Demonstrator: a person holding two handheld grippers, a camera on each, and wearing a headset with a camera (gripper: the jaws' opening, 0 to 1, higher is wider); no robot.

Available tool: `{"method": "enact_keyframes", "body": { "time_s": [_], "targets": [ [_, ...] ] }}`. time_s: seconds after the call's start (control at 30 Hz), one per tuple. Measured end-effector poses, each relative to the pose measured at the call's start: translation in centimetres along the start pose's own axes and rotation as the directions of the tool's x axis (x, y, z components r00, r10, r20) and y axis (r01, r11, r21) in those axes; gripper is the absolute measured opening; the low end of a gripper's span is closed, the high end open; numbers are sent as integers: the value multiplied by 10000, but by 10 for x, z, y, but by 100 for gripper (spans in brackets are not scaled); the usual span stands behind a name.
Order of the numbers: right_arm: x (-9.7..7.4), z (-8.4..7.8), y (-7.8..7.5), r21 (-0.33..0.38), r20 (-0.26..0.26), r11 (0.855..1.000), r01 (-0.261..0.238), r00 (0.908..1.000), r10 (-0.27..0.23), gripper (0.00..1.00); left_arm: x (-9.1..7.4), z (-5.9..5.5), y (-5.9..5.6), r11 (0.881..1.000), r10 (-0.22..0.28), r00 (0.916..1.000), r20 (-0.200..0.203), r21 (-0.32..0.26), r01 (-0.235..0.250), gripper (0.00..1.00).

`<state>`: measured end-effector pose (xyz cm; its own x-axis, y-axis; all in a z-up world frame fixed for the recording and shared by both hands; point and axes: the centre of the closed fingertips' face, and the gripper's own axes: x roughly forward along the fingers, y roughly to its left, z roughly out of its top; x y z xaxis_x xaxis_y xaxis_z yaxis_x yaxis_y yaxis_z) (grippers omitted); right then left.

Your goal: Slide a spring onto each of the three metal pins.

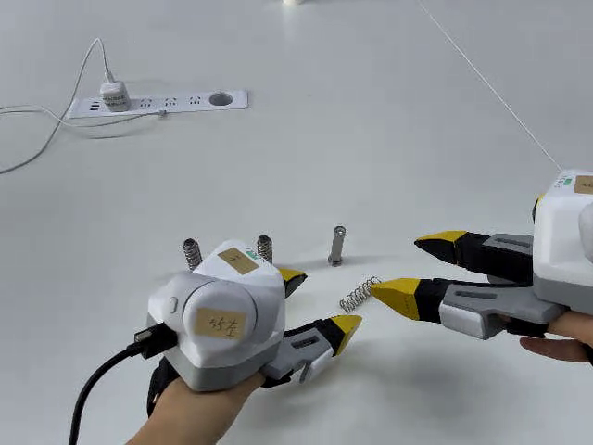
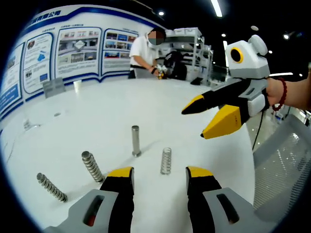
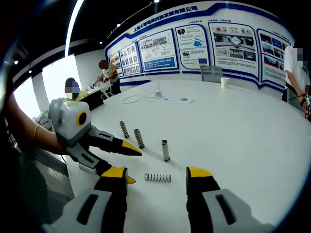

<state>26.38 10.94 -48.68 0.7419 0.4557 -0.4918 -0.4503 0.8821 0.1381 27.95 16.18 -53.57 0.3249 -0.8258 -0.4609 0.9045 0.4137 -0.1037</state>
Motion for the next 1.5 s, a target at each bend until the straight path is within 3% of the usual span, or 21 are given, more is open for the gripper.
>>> {"method": "enact_keyframes", "body": {
  "time_s": [0.7, 0.93, 1.5],
  "targets": [
    [-15, -18, -5, -37, -269, 9999, -108, 9996, 107, 45, 28, -10, -8, 9985, -506, 9967, -641, 157, 517, 21],
    [-16, -22, -6, -53, -373, 10000, -39, 9993, 37, 45, 31, -14, -10, 9966, -623, 9938, -922, 485, 670, 16],
    [-13, -18, -5, 178, -376, 9998, 35, 9993, -28, 44, 29, -15, -12, 9911, -592, 9939, -932, 1130, 696, 10]
  ]
}}
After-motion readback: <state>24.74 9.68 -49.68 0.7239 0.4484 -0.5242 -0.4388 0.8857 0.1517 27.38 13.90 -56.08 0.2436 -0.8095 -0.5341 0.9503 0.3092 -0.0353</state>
